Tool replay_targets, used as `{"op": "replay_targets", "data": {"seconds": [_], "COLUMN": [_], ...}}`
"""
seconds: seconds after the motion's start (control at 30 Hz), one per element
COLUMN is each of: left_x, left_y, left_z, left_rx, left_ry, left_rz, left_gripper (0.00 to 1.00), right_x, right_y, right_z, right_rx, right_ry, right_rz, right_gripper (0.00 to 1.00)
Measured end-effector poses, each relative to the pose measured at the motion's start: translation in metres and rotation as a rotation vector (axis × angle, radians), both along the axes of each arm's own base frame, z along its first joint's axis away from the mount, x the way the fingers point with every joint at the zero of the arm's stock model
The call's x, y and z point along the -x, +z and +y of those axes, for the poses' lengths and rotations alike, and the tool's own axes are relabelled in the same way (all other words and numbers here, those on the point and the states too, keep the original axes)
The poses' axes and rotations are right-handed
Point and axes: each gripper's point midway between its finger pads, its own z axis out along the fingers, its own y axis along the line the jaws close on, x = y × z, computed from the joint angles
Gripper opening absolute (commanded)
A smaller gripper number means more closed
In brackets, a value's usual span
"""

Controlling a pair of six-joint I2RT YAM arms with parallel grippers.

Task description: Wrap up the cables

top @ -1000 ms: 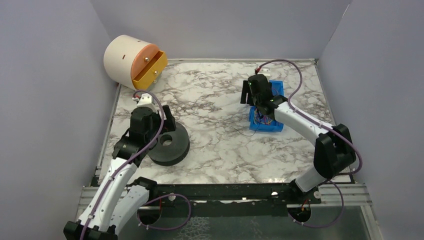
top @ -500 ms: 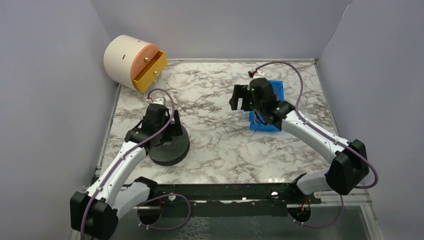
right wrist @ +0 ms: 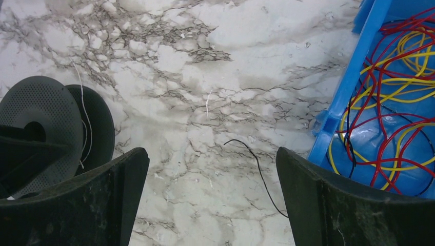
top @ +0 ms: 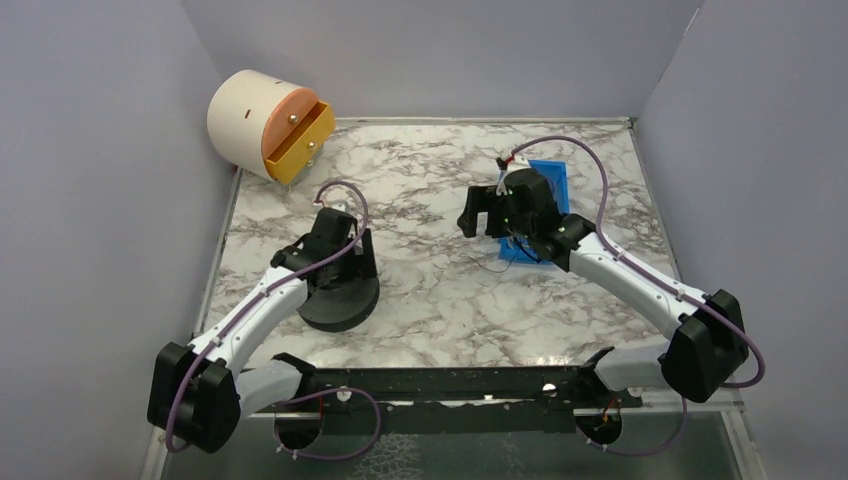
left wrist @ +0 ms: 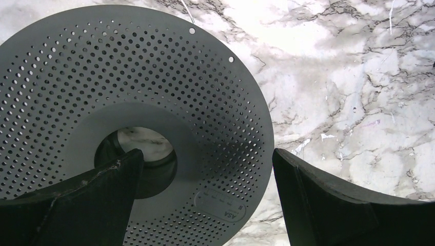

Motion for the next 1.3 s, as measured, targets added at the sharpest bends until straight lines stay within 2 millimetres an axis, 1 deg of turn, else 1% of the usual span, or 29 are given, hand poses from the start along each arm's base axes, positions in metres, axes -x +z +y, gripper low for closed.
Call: {"op": "replay_targets", "data": {"seconds": [0.23,0.43,0.53,0.73,0.8,0.87,0.97,1.07,1.2,1.3], "left_x": [0.004,0.008,0.009,0.009,0.007,0.005,0.002,-0.002,-0.011,-0.019], "left_y": [-0.009,-0.017,-0.02,-0.023,-0.023,-0.022,-0.021,-0.02,-0.018,-0.012], "left_z": [-0.007,-0.017,-0.02,-0.028,-0.03,-0.032,-0.035,-0.039,-0.05,-0.062], "left_rx": [-0.008,-0.02,-0.027,-0.052,-0.059,-0.066,-0.078,-0.09,-0.098,-0.095], "left_ry": [-0.017,-0.052,-0.063,-0.089,-0.096,-0.101,-0.108,-0.121,-0.145,-0.168], "left_rz": [0.033,0.064,0.075,0.084,0.082,0.081,0.077,0.077,0.076,0.064], "left_gripper": [0.99,0.99,0.99,0.87,0.83,0.79,0.68,0.61,0.51,0.43], "right_x": [0.007,0.007,0.009,0.014,0.014,0.014,0.015,0.016,0.017,0.019], "right_y": [-0.009,-0.006,-0.007,-0.017,-0.017,-0.015,-0.01,-0.006,-0.003,0.003], "right_z": [-0.002,-0.003,-0.002,-0.004,-0.004,-0.004,-0.004,-0.005,-0.006,-0.007], "right_rx": [0.006,-0.001,-0.005,0.001,0.001,-0.002,-0.009,-0.016,-0.022,-0.03], "right_ry": [0.009,0.011,0.016,0.023,0.023,0.024,0.024,0.025,0.025,0.024], "right_rz": [0.019,0.01,0.01,0.029,0.029,0.025,0.015,0.006,-0.003,-0.015], "right_gripper": [1.0,1.0,1.0,1.0,1.0,0.99,0.97,0.95,0.93,0.92]}}
